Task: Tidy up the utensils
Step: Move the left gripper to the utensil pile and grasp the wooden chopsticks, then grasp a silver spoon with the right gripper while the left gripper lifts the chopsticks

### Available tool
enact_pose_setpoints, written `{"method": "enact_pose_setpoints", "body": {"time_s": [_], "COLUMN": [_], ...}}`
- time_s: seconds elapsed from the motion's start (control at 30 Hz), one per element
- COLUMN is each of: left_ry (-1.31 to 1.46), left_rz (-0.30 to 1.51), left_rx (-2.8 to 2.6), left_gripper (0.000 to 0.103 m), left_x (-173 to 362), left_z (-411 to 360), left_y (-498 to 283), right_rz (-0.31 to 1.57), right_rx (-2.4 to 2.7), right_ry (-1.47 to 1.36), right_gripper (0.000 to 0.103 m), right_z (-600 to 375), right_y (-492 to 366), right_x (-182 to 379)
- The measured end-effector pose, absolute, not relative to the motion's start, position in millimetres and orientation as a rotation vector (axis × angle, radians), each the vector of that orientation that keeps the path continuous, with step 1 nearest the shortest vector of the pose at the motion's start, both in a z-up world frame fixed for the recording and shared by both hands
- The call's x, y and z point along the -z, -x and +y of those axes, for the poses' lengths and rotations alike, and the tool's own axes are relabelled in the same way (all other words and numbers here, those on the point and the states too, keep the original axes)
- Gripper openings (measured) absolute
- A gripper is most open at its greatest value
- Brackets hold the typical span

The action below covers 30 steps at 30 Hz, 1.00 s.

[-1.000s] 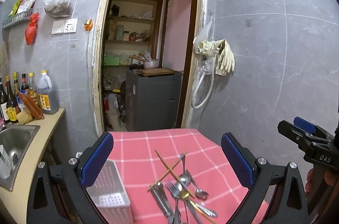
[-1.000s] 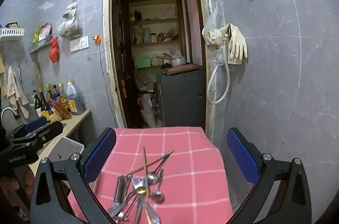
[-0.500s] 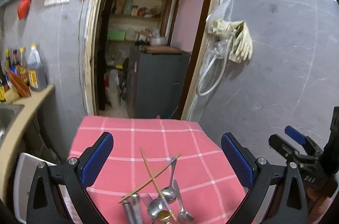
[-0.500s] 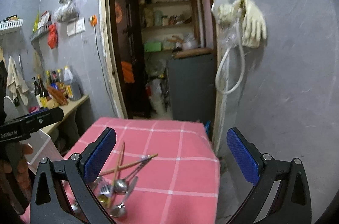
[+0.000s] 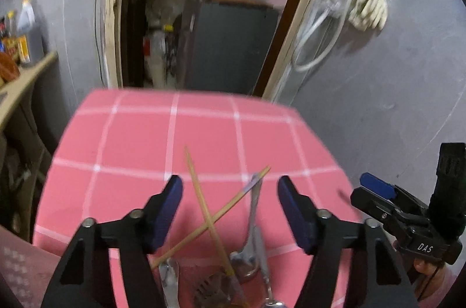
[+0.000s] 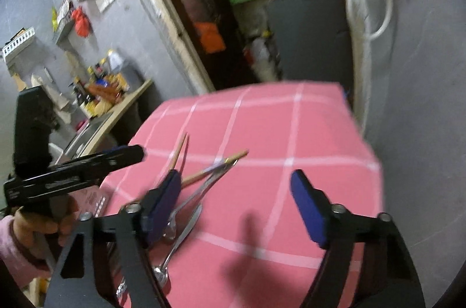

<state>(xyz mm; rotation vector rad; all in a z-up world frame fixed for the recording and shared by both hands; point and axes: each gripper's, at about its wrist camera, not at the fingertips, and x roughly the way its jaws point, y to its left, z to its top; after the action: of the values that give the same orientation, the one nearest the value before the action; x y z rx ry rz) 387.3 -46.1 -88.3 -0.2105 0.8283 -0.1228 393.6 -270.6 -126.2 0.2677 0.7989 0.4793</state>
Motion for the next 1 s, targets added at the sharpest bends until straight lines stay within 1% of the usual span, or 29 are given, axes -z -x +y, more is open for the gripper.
{"method": "enact_pose_setpoints", "body": {"time_s": [0.07, 0.13, 0.2, 0.23, 0.3, 0.33, 0.4, 0.43, 0.5, 0.8, 0.87, 0.9, 1.0], "left_ry": [0.220, 0.230, 0.224, 0.216, 0.209, 0.208, 0.199, 0.190, 0.174, 0.132, 0.127, 0.129, 0.168], "left_rz": [0.876, 0.922, 0.952, 0.966, 0.998, 1.010, 1.027, 1.039, 1.062, 1.118, 1.125, 1.127, 1.125], "left_rx": [0.130, 0.140, 0.147, 0.153, 0.170, 0.180, 0.196, 0.204, 0.207, 0.244, 0.244, 0.239, 0.216], "left_gripper": [0.053, 0.050, 0.044, 0.043, 0.037, 0.036, 0.031, 0.030, 0.023, 0.020, 0.018, 0.018, 0.018], "left_x": [103, 118, 129, 134, 142, 146, 151, 153, 158, 159, 158, 158, 156], "left_z": [-44, -42, -43, -43, -42, -42, -42, -42, -41, -41, -40, -38, -32], "left_y": [-392, -399, -406, -407, -408, -409, -409, -409, -410, -430, -432, -434, -435], "right_rz": [0.848, 0.886, 0.932, 0.943, 0.978, 0.986, 1.014, 1.029, 1.060, 1.159, 1.192, 1.217, 1.288], "right_rx": [-0.524, -0.565, -0.605, -0.617, -0.643, -0.651, -0.679, -0.692, -0.709, -0.766, -0.756, -0.745, -0.719], "right_ry": [-0.281, -0.301, -0.321, -0.327, -0.357, -0.366, -0.404, -0.420, -0.443, -0.575, -0.612, -0.627, -0.685], "right_gripper": [0.056, 0.047, 0.041, 0.039, 0.036, 0.031, 0.027, 0.026, 0.024, 0.024, 0.021, 0.018, 0.015], "right_z": [-261, -251, -242, -239, -232, -231, -226, -224, -219, -204, -200, -198, -190], "right_y": [-400, -404, -411, -413, -418, -419, -423, -425, -429, -450, -454, -456, -458], "right_x": [141, 152, 164, 167, 178, 181, 190, 194, 201, 221, 225, 227, 236]}}
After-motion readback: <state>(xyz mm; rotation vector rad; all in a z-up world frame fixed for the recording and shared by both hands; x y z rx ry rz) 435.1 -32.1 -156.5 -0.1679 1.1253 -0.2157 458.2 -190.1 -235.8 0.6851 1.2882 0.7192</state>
